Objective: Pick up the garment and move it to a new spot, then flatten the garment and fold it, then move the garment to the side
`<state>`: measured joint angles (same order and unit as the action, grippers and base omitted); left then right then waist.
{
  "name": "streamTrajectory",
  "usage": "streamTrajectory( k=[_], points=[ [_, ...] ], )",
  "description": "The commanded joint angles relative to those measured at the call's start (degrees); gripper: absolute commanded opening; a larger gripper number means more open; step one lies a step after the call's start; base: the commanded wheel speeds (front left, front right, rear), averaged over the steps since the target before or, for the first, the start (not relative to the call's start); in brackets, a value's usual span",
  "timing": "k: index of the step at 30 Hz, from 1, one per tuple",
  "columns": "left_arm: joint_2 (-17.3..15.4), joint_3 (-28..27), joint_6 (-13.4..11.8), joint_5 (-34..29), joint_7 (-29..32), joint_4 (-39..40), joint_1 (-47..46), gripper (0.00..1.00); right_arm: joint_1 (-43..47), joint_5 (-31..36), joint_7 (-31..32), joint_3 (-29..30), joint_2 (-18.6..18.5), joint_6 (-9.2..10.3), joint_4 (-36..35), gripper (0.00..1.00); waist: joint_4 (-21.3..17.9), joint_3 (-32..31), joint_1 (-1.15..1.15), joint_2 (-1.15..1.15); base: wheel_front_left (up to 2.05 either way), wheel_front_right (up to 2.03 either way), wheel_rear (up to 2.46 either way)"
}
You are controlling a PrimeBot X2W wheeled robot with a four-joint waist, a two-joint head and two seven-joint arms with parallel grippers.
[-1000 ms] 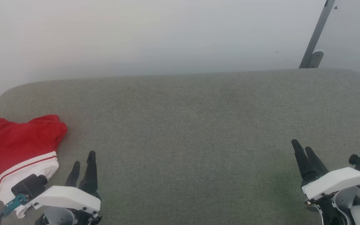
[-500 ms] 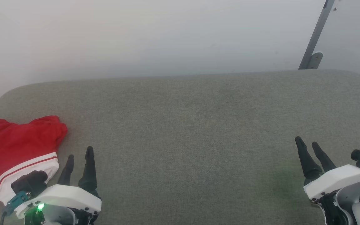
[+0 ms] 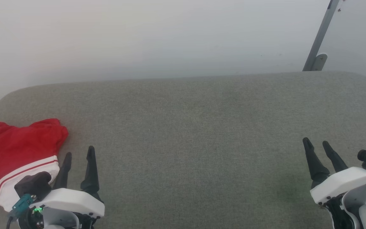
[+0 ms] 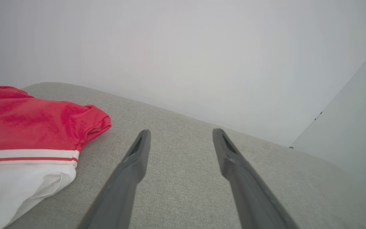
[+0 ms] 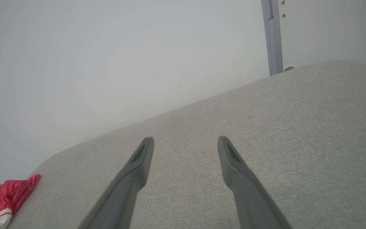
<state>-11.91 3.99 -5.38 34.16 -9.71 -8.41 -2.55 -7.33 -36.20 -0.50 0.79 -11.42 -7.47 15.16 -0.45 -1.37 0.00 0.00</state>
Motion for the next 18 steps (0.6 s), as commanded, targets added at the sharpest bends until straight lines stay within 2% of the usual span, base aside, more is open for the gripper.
streamTrajectory(
  k=[1,18],
  points=[
    [-0.2,0.1,-0.4,-1.5,-0.5,0.8,0.0,1.0,-0.6,1.2,-0.4,0.2,-0.4,-0.03,-0.6,1.0,0.0,0.0,0.0,0.0,0.0,0.0,0.0],
    [-1.3,1.7,-1.6,-9.3,-2.6,1.5,0.9,1.0,-0.7,8.6,-1.8,-1.0,-1.8,-0.03,-1.0,1.0,-0.2,-0.3,0.0,0.0,0.0,0.0,0.0]
  ],
)
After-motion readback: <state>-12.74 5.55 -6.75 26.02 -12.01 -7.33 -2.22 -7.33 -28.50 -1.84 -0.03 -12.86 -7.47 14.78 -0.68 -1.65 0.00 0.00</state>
